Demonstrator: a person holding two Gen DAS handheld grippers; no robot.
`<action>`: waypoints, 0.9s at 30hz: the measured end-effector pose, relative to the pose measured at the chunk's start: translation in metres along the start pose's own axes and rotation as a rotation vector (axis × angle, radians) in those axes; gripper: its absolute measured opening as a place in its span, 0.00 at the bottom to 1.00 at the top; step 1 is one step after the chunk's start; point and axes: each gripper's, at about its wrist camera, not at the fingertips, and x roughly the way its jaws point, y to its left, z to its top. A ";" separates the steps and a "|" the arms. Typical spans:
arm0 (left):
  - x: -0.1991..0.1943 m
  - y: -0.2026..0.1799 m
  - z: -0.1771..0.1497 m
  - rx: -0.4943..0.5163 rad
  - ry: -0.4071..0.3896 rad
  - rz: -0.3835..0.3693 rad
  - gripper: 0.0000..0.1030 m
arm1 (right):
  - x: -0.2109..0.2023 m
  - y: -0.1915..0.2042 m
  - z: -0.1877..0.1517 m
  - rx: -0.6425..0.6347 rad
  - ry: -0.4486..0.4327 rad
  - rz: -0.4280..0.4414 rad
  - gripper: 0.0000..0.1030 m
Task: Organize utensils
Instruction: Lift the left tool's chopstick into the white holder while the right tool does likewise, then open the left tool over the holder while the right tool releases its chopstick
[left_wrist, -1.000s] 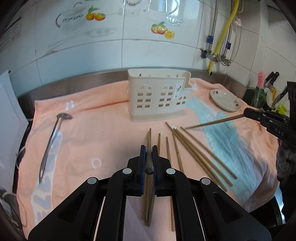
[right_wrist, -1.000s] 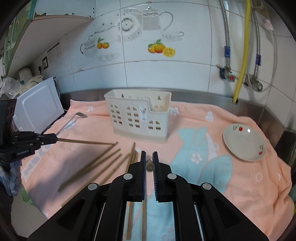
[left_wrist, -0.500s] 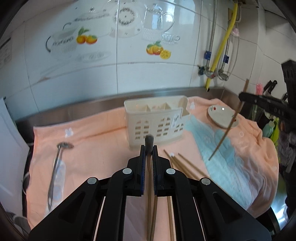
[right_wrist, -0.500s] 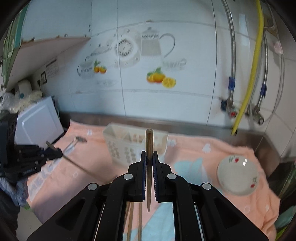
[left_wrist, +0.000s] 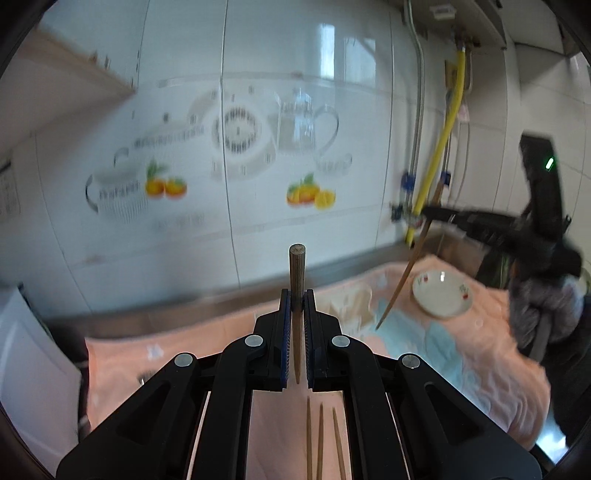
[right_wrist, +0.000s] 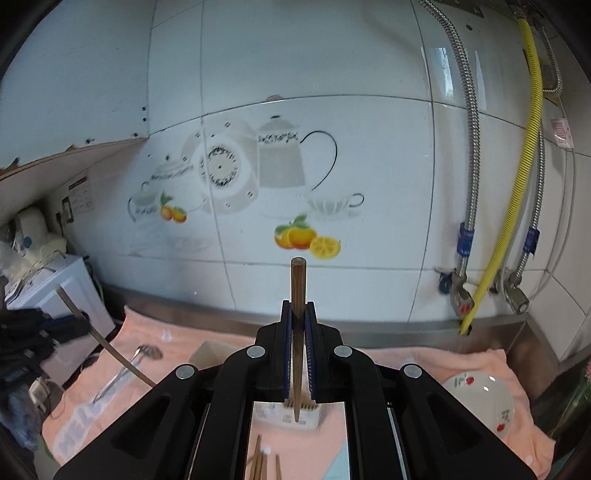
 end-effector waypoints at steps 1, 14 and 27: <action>0.000 0.000 0.011 0.004 -0.020 0.003 0.05 | 0.004 -0.001 0.002 0.001 -0.005 -0.010 0.06; 0.054 0.025 0.037 -0.075 -0.061 0.049 0.05 | 0.052 -0.010 -0.002 0.050 -0.003 -0.010 0.06; 0.104 0.052 -0.013 -0.179 0.077 0.036 0.05 | 0.069 -0.015 -0.034 0.038 0.075 -0.022 0.06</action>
